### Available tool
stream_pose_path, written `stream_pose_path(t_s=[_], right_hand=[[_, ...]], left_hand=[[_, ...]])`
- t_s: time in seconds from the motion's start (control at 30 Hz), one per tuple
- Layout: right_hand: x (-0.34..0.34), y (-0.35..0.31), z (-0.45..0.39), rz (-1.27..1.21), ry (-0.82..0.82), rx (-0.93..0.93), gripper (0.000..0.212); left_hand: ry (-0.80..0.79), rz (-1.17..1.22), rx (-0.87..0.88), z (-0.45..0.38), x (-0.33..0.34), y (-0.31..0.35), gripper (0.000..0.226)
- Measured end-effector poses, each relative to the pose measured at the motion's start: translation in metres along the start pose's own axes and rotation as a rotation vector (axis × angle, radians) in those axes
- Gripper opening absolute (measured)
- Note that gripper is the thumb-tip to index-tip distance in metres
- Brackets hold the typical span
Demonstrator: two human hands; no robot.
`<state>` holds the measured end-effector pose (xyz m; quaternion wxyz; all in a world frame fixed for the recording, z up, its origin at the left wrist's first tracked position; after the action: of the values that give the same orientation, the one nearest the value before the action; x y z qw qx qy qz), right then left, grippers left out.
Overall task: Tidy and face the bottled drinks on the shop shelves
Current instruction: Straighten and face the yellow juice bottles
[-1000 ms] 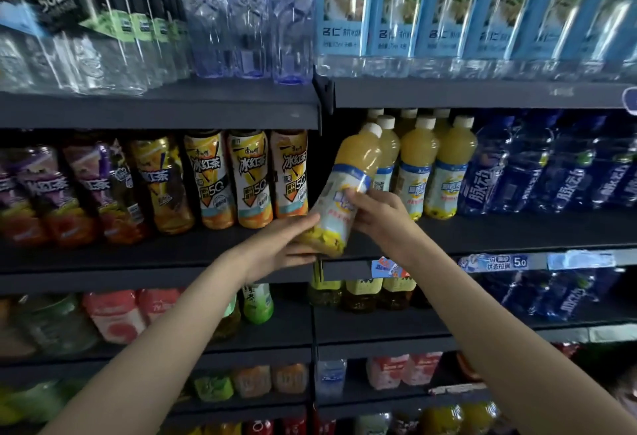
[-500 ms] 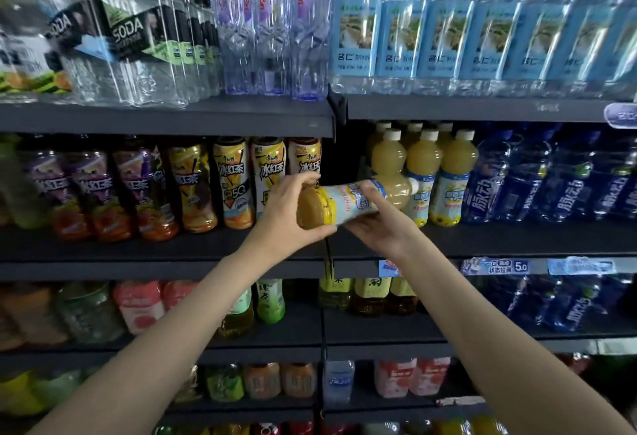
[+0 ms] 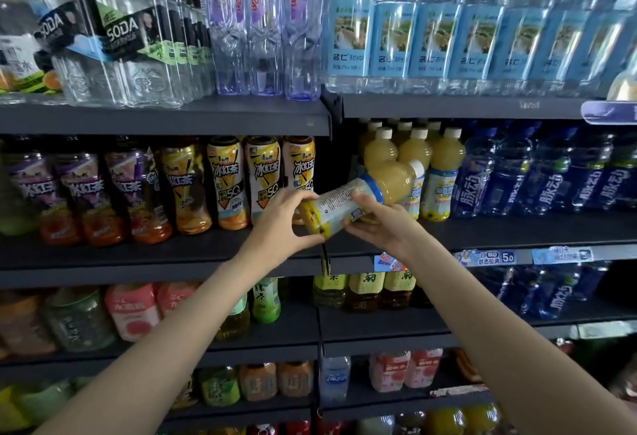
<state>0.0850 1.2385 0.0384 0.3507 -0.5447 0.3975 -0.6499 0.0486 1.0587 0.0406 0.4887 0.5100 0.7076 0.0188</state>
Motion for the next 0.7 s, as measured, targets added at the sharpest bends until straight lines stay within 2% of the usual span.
stream_pose_path(t_s=[0.1,0.2,0.27,0.33,0.47,0.6,0.7], right_hand=[[-0.004,0.009,-0.005,0.133,0.064,-0.062,0.045],[-0.004,0.008,-0.012,0.511,0.13,-0.206,0.046],[0.002,0.004,-0.016,0.746,0.138,-0.294,0.05],[0.007,0.0,-0.021,0.881,0.154,-0.342,0.05],[0.003,-0.007,-0.041,0.973,0.193,-0.385,0.047],[-0.011,-0.006,-0.064,0.984,0.244,-0.382,0.047],[-0.021,-0.01,-0.079,1.046,0.201,-0.366,0.044]], left_hand=[[-0.095,-0.097,-0.033,-0.004,0.011,-0.005,0.063],[-0.153,-0.011,-0.114,-0.01,0.035,-0.008,0.06],[-0.146,0.056,-0.177,-0.018,0.052,-0.009,0.051],[-0.096,0.13,-0.248,-0.028,0.064,-0.015,0.04],[-0.026,0.205,-0.283,-0.048,0.083,-0.023,0.031],[-0.013,0.231,-0.316,-0.07,0.094,-0.018,0.041],[-0.008,0.157,-0.33,-0.083,0.102,-0.024,0.044]])
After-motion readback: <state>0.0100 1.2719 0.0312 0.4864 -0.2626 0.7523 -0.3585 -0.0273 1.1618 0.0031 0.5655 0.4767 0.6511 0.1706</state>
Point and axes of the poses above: each hand's wrist, its own z-axis away from the middle knuckle, its own x-axis out of the palm, y = z × x, the point moved 3 cm from there along -z, towards the middle knuckle, and after that the axes turned 2 degrees about -y, right-handed, at the moved point
